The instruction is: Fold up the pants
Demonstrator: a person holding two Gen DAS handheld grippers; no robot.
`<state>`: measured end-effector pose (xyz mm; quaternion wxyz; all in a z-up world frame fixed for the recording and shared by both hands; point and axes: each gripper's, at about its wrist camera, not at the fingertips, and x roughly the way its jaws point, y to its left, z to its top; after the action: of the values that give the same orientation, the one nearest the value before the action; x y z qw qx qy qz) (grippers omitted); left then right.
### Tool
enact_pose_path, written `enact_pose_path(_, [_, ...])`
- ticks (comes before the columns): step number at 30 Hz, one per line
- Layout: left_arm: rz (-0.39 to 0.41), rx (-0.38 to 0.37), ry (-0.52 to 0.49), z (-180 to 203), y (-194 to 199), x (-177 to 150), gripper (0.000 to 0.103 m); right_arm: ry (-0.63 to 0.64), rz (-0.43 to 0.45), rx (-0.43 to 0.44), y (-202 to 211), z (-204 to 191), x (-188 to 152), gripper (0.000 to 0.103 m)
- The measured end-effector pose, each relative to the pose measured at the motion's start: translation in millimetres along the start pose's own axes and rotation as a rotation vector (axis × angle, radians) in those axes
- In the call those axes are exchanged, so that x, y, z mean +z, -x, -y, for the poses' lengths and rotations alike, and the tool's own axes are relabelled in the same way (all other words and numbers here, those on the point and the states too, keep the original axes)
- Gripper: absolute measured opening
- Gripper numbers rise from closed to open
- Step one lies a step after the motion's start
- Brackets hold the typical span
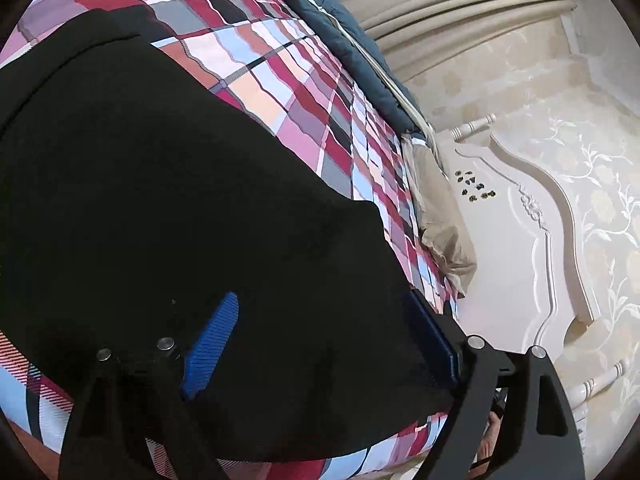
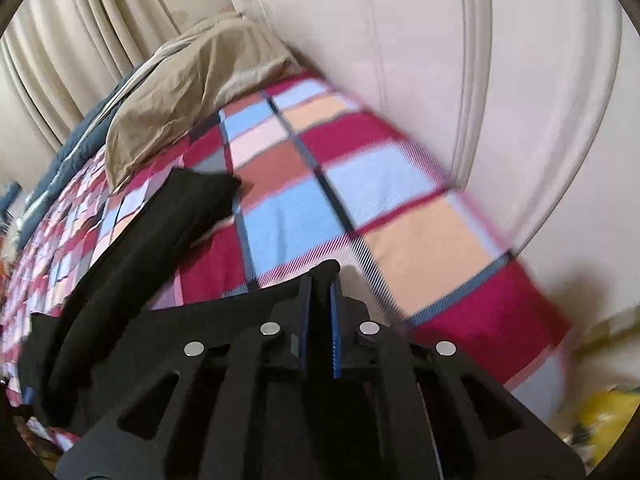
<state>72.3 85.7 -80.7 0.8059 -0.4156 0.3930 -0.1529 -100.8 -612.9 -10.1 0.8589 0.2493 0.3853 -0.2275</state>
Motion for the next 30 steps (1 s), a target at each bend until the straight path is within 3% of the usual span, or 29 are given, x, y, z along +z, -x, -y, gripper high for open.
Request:
enact_pose_path(6, [0.014,0.026,-0.047,4,0,-4,0.084,0.013,0.001,-0.085,-20,4,-2,0.007])
enact_pose_path(9, [0.016,0.026,-0.064,5,0,-5,0.084,-0.025,-0.004,-0.077,-21,8,-3,0.010])
enact_pose_path(11, [0.017,0.020,-0.068,3,0,-5,0.084,-0.065,-0.011,-0.079,-13,12,-1,0.026])
enact_pose_path(14, [0.017,0.011,-0.079,2,0,-5,0.085,-0.106,0.051,-0.225,12,7,6,0.044])
enact_pose_path(18, [0.017,0.004,-0.085,2,0,-5,0.085,-0.119,0.083,-0.161,27,-42,26,0.060])
enact_pose_path(21, [0.021,-0.003,-0.092,2,1,-6,0.085,-0.006,0.044,-0.114,6,-110,44,0.069])
enact_pose_path(23, [0.024,-0.001,-0.105,2,1,-7,0.085,0.056,-0.003,-0.105,-17,-151,56,0.069])
enact_pose_path(27, [0.028,0.012,-0.123,5,0,-9,0.087,0.106,-0.129,-0.200,-87,-212,79,0.069])
enact_pose_path(30, [0.032,0.014,-0.136,7,-1,-10,0.089,0.127,-0.202,-0.319,-126,-231,83,0.069])
